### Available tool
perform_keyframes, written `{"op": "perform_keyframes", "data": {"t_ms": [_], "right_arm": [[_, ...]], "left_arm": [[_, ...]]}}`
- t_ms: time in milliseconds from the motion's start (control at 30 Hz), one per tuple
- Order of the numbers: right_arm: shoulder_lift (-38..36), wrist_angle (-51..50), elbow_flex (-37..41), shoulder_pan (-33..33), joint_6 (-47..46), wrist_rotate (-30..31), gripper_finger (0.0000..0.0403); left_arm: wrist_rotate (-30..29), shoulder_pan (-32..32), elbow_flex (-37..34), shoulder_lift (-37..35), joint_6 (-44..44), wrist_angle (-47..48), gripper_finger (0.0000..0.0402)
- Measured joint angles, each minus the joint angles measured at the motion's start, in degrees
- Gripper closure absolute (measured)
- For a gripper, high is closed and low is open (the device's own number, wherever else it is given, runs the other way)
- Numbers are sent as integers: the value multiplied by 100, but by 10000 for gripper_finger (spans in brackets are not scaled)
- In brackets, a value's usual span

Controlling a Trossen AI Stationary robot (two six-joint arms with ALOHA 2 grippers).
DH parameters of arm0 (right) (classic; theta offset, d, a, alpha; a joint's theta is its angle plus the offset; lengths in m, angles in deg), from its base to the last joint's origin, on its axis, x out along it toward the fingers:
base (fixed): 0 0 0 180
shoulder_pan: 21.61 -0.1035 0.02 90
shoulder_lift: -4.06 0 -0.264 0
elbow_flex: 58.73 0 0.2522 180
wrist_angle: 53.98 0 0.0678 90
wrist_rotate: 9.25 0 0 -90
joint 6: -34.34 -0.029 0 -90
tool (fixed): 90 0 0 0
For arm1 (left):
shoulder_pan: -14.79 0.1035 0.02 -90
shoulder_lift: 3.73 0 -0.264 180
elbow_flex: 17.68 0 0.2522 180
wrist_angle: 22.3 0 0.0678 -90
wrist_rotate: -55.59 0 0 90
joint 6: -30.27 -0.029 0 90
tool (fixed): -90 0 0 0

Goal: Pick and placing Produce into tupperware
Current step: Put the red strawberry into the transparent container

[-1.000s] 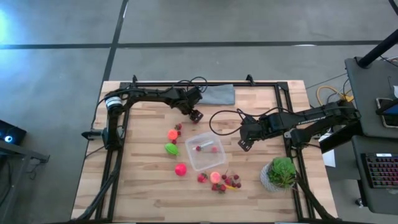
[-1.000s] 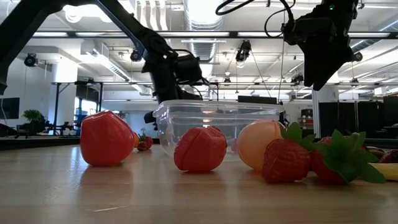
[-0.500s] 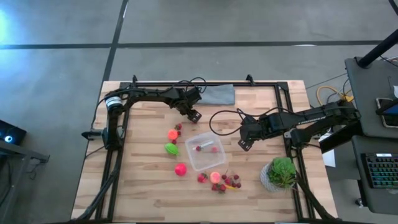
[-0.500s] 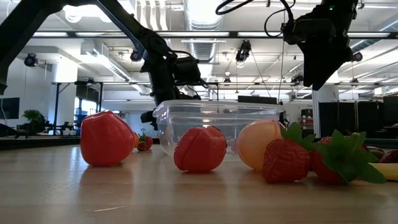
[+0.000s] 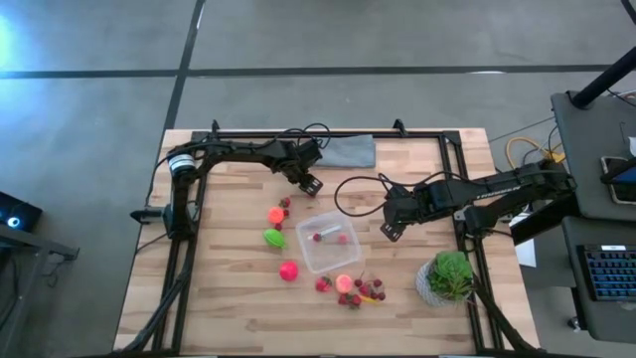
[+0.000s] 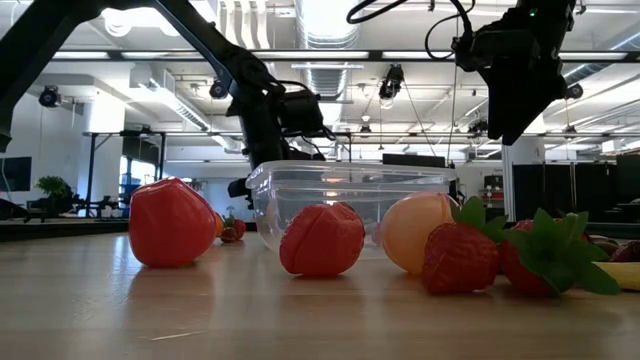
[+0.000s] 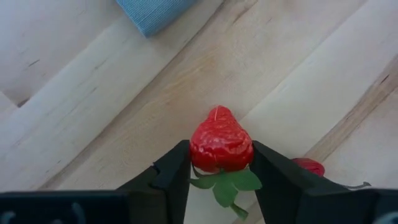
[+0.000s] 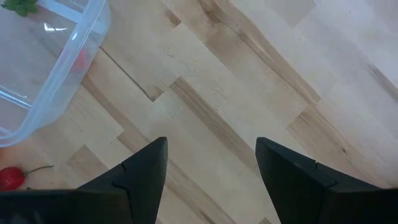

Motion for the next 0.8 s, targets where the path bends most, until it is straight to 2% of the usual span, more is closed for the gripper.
{"op": "perform_keyframes", "data": {"t_ms": [133, 333, 567, 800], "right_arm": [[1, 0, 0, -1, -2, -16, 163], [2, 2, 0, -1, -42, -144, 164], [2, 16, 0, -1, -235, -221, 166], [2, 46, -2, -1, -689, -260, 165]], "left_arm": [[19, -3, -1, -37, -5, 43, 270], [560, -225, -2, -534, -367, 89, 271], [592, -1115, -47, -1633, -1330, 37, 271], [453, -1915, -74, -2070, -1275, 26, 272]]}}
